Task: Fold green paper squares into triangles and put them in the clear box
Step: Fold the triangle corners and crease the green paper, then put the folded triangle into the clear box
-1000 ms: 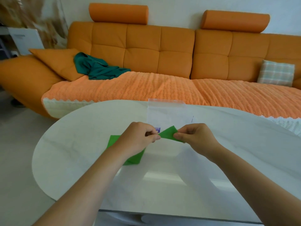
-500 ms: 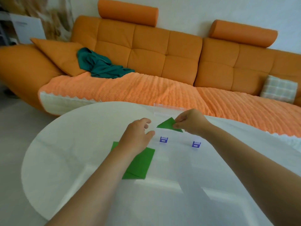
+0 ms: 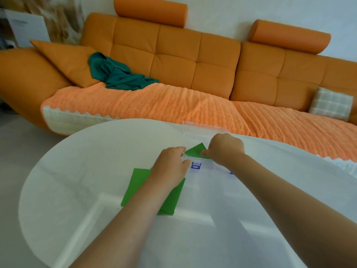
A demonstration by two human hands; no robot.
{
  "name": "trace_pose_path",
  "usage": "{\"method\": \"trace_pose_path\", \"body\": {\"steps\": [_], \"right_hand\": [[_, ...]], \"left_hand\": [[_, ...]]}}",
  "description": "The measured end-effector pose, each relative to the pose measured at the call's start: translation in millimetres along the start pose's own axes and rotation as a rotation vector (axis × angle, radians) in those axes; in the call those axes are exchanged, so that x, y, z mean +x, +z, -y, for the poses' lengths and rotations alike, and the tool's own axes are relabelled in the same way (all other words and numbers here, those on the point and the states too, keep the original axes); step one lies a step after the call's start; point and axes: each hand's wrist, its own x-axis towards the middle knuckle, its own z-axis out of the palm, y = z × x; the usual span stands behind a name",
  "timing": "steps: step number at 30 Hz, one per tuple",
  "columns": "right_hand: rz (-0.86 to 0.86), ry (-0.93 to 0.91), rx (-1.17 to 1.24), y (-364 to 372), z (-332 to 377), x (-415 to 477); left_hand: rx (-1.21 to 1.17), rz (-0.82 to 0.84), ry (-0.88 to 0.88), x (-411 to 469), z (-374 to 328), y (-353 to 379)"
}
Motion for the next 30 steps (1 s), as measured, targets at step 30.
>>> {"method": "trace_pose_path", "body": {"steps": [30], "right_hand": [[0.124,-0.689,0.424,23.3,42.9,-123.7]], "left_hand": [[0.374,0.360,0.100,-84.2,59.1,-80.0]]}}
